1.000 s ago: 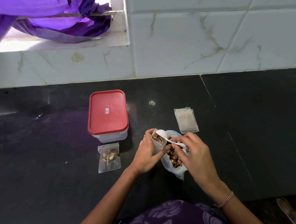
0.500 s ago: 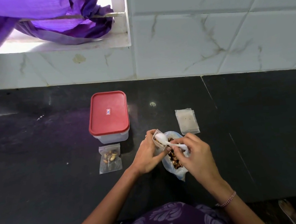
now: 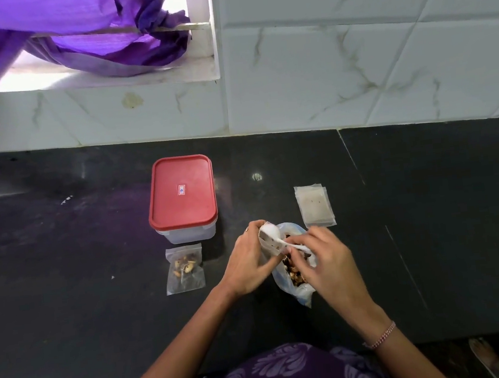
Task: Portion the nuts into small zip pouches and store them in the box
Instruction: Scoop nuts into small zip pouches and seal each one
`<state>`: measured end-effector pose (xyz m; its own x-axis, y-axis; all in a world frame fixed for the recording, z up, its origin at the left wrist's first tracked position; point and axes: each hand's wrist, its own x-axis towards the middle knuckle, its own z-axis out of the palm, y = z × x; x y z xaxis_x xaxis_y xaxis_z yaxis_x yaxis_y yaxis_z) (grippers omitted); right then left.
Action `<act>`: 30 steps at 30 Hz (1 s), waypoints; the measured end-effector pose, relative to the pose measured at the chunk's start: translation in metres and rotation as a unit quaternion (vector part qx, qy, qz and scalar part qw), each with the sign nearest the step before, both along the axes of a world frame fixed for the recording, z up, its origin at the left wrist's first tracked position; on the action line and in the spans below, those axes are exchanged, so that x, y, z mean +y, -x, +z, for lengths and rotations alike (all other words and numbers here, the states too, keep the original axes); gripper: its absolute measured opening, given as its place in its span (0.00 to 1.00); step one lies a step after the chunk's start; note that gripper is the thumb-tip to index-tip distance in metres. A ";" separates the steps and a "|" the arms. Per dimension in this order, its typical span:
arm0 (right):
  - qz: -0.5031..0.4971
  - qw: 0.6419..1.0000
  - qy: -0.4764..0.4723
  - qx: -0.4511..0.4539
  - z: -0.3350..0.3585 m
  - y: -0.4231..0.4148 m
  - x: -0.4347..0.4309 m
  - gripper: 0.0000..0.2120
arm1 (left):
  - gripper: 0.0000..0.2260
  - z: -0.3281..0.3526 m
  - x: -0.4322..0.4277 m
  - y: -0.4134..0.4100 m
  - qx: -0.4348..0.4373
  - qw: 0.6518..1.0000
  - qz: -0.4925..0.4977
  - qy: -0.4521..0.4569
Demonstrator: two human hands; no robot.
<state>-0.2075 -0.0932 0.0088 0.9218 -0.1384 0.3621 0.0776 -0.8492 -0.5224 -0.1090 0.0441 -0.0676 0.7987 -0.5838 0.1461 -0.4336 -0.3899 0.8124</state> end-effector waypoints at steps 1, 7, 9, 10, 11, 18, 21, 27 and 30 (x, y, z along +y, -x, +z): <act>-0.004 1.000 -0.007 -0.018 0.000 0.000 -0.001 0.07 | 0.27 0.000 0.000 0.000 0.002 1.000 0.005 -0.001; 0.013 1.000 -0.008 -0.010 -0.004 0.005 -0.008 0.09 | 0.26 -0.002 0.000 0.002 0.007 1.000 0.005 0.002; -0.002 0.999 -0.044 -0.028 -0.003 0.005 -0.008 0.11 | 0.25 -0.002 0.001 0.001 0.015 1.000 0.010 0.003; -0.005 0.998 -0.051 -0.028 -0.004 0.006 -0.008 0.11 | 0.25 -0.002 0.001 0.000 0.019 1.000 0.008 0.005; -0.008 0.998 -0.058 -0.034 -0.005 0.007 -0.008 0.11 | 0.25 -0.001 0.000 0.001 0.021 1.000 0.004 0.006; 0.015 0.999 0.050 -0.003 -0.025 0.012 -0.009 0.13 | 0.25 -0.004 0.001 0.002 0.021 1.000 -0.004 -0.004; 0.003 0.998 0.049 -0.026 -0.027 0.012 -0.010 0.13 | 0.26 -0.004 0.002 0.002 0.018 1.000 0.000 -0.013; -0.081 0.996 -0.030 -0.019 -0.027 0.010 -0.020 0.09 | 0.24 -0.006 0.004 0.002 0.016 0.999 0.002 -0.039; -0.132 0.990 -0.020 0.049 -0.034 0.009 -0.036 0.08 | 0.25 -0.009 0.008 0.003 0.018 0.999 0.018 -0.047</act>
<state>-0.2170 -0.1292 -0.0254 0.8817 -0.3928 0.2614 -0.1979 -0.8108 -0.5508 -0.1117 0.0521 -0.0769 0.8232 -0.5643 0.0634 -0.3896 -0.4801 0.7860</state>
